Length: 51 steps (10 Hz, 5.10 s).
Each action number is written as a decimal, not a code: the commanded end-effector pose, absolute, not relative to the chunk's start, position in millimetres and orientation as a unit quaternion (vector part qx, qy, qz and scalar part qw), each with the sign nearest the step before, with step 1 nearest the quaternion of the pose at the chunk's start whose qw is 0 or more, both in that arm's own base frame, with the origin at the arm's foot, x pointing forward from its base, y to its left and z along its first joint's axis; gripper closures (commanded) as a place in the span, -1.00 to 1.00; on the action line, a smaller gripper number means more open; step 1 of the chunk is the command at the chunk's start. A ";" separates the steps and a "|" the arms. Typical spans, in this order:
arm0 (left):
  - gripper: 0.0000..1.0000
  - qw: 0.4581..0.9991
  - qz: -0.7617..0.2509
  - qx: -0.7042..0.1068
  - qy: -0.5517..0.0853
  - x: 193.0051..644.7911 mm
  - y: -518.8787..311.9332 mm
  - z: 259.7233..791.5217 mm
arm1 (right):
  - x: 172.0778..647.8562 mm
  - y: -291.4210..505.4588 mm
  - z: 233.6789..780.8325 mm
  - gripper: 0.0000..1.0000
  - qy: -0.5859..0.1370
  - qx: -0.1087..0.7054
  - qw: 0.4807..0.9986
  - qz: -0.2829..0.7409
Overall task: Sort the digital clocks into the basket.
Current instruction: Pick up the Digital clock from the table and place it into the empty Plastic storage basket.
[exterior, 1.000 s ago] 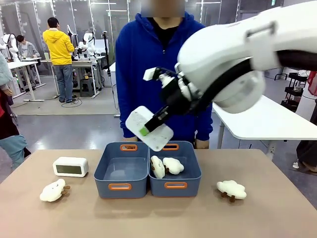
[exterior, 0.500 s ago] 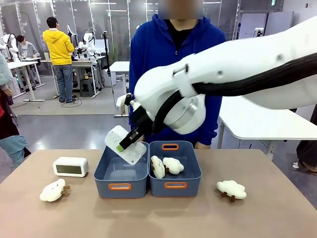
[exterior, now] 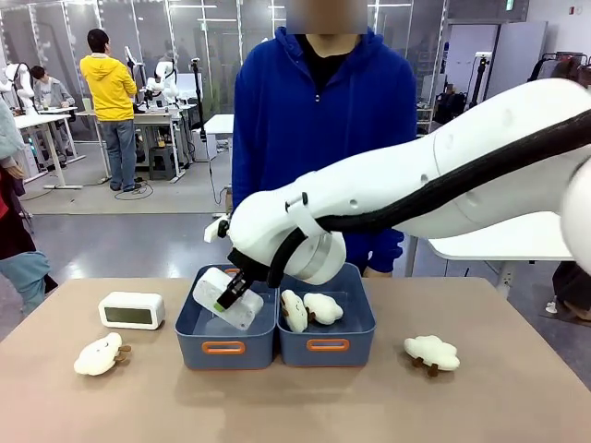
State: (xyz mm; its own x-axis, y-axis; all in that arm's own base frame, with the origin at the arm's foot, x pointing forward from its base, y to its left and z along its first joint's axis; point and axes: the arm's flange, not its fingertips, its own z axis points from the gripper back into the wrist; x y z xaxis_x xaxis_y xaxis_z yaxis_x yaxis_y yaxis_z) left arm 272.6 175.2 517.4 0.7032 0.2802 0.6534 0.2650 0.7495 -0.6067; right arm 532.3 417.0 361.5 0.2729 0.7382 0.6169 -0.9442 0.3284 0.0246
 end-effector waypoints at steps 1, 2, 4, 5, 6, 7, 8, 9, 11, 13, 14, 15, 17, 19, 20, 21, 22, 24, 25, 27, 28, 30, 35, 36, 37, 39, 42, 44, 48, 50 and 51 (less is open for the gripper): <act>-1.00 0.853 0.002 -0.354 -0.382 272.4 175.2 518.3 | 546.2 422.3 353.5 0.92 -0.242 0.193 0.790 0.530; -1.00 0.853 0.002 -0.354 -0.382 272.4 175.2 518.3 | 548.1 420.8 345.0 -0.10 -0.231 0.196 0.796 0.524; -1.00 0.853 0.002 -0.354 -0.382 272.4 175.2 518.3 | 545.2 418.6 332.0 -0.44 -0.211 0.191 0.805 0.521; -1.00 0.853 0.002 -0.354 -0.382 272.4 175.2 518.3 | 542.3 419.2 330.4 -0.56 -0.211 0.187 0.805 0.523; -1.00 0.853 0.002 -0.354 -0.382 272.4 175.2 518.3 | 539.1 419.5 331.8 -0.80 -0.212 0.188 0.804 0.523; -1.00 0.853 0.002 -0.354 -0.382 272.4 175.2 518.3 | 534.8 418.6 336.4 -0.94 -0.217 0.188 0.802 0.524; -1.00 0.853 0.002 -0.354 -0.382 272.4 175.2 518.3 | 525.9 416.1 345.0 -1.00 -0.224 0.193 0.797 0.527; -1.00 0.853 0.002 -0.354 -0.382 272.4 175.2 518.3 | 515.9 412.8 355.7 -1.00 -0.230 0.197 0.792 0.530; -1.00 0.853 0.002 -0.354 -0.382 272.4 175.2 518.3 | 498.8 395.8 377.4 -1.00 -0.252 0.191 0.783 0.535; -1.00 0.853 0.002 -0.354 -0.382 272.4 175.2 518.3 | 518.3 421.2 368.0 -1.00 -0.238 0.191 0.786 0.537; -1.00 0.853 0.002 -0.354 -0.382 272.4 175.2 518.3 | 518.3 421.2 368.0 -1.00 -0.238 0.191 0.786 0.537; -1.00 0.853 0.002 -0.354 -0.382 272.4 175.2 518.3 | 518.3 421.2 368.0 -1.00 -0.238 0.191 0.786 0.537; -1.00 0.853 0.002 -0.354 -0.382 272.4 175.2 518.3 | 518.3 421.2 368.0 -1.00 -0.238 0.191 0.786 0.537; -1.00 0.853 0.002 -0.354 -0.382 272.4 175.2 518.3 | 518.3 421.2 368.0 -1.00 -0.238 0.191 0.786 0.537; -1.00 0.853 0.002 -0.354 -0.382 272.4 175.2 518.3 | 518.3 421.2 368.0 -1.00 -0.238 0.191 0.786 0.537; -1.00 0.853 0.002 -0.354 -0.382 272.4 175.2 518.3 | 518.3 421.2 368.0 -1.00 -0.238 0.191 0.786 0.537; -1.00 0.853 0.002 -0.354 -0.382 272.4 175.2 518.3 | 518.3 421.2 368.0 -1.00 -0.238 0.191 0.786 0.537; -1.00 0.853 0.002 -0.354 -0.382 272.4 175.2 518.3 | 519.2 419.2 367.7 -1.00 -0.237 0.195 0.786 0.537; -1.00 0.853 0.002 -0.354 -0.382 272.4 175.2 518.3 | 498.8 413.1 411.4 -1.00 -0.252 0.207 0.756 0.567; -1.00 0.853 0.002 -0.354 -0.382 272.4 175.2 518.3 | 480.6 352.4 454.6 -1.00 -0.203 0.237 0.768 0.559; -1.00 0.853 0.002 -0.354 -0.382 272.4 175.2 518.3 | 474.1 309.1 467.6 -1.00 -0.197 0.285 0.778 0.525; -1.00 0.853 0.002 -0.354 -0.382 272.4 175.2 518.3 | 464.7 248.3 476.4 -1.00 -0.199 0.321 0.796 0.474; -1.00 0.853 0.002 -0.354 -0.382 272.4 175.2 518.3 | 403.1 70.0 466.2 -1.00 -0.233 0.430 0.838 0.242; -1.00 0.853 0.002 -0.354 -0.382 272.4 175.2 518.3 | 385.1 40.9 460.2 -1.00 -0.231 0.435 0.850 0.189; -1.00 0.853 0.002 -0.354 -0.382 272.4 175.2 518.3 | 364.3 10.2 453.6 -1.00 -0.241 0.432 0.858 0.140; -1.00 0.853 0.002 -0.354 -0.382 272.4 175.2 518.3 | 313.6 -41.2 443.6 -1.00 -0.276 0.419 0.863 0.063; -1.00 0.853 0.002 -0.354 -0.382 272.4 175.2 518.3 | 299.3 -55.3 433.5 -1.00 -0.290 0.390 0.874 0.013; -1.00 0.853 0.002 -0.354 -0.382 272.4 175.2 518.3 | 341.6 -84.1 460.1 -1.00 -0.290 0.409 0.864 0.042; -1.00 0.852 0.005 -0.354 -0.385 272.5 175.5 517.2 | 341.6 -84.1 460.1 -1.00 -0.290 0.409 0.864 0.042; -1.00 0.925 -0.180 -0.085 -0.325 338.6 99.4 527.8 | 341.6 -84.1 460.1 -1.00 -0.290 0.409 0.864 0.042; -1.00 0.912 -0.289 -0.011 -0.290 378.5 64.3 523.4 | 341.6 -84.1 460.1 -1.00 -0.290 0.409 0.864 0.042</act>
State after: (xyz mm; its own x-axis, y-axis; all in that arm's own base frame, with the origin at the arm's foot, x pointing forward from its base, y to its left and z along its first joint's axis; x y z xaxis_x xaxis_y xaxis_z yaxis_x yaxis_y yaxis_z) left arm 328.2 85.6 528.9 0.7244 -0.1209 0.6787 0.3781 0.8929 -0.2445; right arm 342.1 -83.6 461.3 0.8281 -0.1703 0.5341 -0.3031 0.6654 0.6822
